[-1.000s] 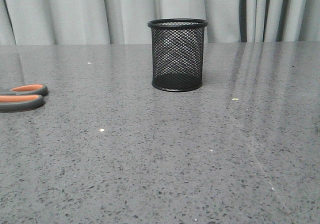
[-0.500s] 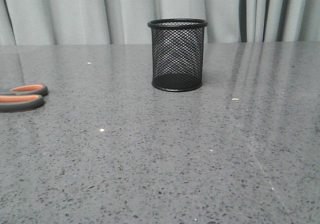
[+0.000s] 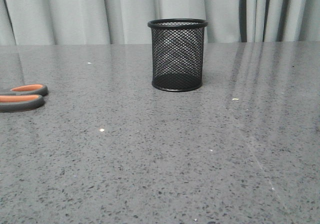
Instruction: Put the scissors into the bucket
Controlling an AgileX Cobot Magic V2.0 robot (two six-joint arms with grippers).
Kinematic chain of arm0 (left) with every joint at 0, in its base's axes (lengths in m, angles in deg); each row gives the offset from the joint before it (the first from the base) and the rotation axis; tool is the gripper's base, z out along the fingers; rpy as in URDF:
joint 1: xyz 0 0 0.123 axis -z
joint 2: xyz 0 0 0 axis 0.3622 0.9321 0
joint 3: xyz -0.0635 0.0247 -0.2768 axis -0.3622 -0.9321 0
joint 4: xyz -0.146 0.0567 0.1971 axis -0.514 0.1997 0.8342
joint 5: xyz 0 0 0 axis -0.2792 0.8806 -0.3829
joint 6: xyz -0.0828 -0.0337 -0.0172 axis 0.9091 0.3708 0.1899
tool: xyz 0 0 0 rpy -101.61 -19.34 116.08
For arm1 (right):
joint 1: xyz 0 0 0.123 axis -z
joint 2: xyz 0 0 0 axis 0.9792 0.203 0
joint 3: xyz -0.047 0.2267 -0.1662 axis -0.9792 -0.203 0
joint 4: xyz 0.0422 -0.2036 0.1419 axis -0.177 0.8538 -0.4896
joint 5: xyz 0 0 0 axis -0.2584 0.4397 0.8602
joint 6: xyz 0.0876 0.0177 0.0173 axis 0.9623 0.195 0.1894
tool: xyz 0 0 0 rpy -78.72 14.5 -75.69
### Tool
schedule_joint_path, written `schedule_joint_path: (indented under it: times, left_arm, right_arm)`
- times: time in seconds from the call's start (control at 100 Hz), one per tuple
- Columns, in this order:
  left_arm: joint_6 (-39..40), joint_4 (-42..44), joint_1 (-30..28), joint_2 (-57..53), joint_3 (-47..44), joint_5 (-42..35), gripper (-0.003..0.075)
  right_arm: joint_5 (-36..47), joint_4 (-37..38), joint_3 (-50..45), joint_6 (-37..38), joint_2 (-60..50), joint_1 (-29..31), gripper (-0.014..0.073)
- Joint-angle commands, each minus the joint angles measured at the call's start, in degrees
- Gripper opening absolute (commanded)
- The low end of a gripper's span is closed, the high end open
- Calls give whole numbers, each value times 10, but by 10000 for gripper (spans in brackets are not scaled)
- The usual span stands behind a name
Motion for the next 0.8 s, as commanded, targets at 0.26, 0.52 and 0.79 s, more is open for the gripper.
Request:
schedule_joint_path:
  times: [0.26, 0.52, 0.79]
  left_arm:
    - [4, -42, -3, -15, -23, -44, -20]
    - [4, -57, -3, -15, -23, -44, -20]
    - [4, -277, -3, -15, -23, -49, -20]
  right_arm:
    - [59, 7, -3, -1, -14, 4, -66]
    - [70, 2, -3, -1, -14, 4, -66]
    - [108, -164, -3, -1, -14, 4, -66]
